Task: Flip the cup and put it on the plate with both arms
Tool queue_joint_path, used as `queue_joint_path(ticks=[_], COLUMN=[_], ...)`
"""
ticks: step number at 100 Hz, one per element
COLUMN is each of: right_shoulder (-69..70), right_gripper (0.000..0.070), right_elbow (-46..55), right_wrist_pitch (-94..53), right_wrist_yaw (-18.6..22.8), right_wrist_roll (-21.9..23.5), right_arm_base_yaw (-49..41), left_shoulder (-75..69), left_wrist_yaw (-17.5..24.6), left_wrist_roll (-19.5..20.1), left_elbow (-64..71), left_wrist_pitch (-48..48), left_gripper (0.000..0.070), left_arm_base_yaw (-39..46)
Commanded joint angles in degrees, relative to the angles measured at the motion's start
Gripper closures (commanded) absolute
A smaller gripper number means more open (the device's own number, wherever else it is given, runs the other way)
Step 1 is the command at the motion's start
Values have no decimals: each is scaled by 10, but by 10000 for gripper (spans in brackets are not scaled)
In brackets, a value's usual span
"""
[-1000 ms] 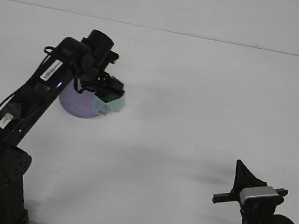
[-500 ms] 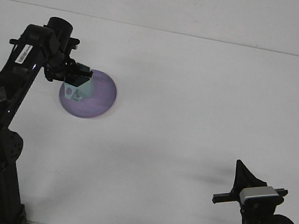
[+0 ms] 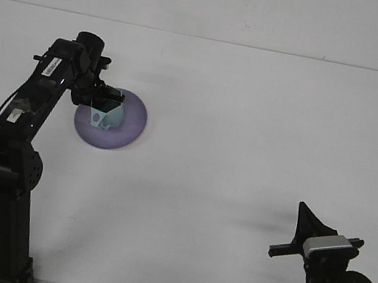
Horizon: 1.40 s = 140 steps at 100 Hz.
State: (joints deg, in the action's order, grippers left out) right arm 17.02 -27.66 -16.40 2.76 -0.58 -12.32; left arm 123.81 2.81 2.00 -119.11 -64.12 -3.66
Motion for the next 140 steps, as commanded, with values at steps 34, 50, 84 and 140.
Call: queue_joint_path(ticks=[34, 50, 84, 140], right_shoulder=[3, 3, 3, 3], right_gripper=[700, 700, 700, 700], right_elbow=[-4, -4, -4, -4], right_wrist_pitch=[3, 3, 1, 1], right_wrist_yaw=[-2, -2, -2, -2], right_wrist_roll=[8, 8, 8, 8], right_arm_base_yaw=[-1, -1, -1, -1], left_shoulder=[19, 19, -43, -362], left_wrist_yaw=[-3, -3, 3, 4], left_wrist_roll=[6, 6, 1, 4], left_elbow=[-12, -22, -116, -81], left_wrist_pitch=[4, 0, -70, -80], left_gripper=[519, 265, 266, 687], left_arm_base_yaw=[-1, -1, 6, 15])
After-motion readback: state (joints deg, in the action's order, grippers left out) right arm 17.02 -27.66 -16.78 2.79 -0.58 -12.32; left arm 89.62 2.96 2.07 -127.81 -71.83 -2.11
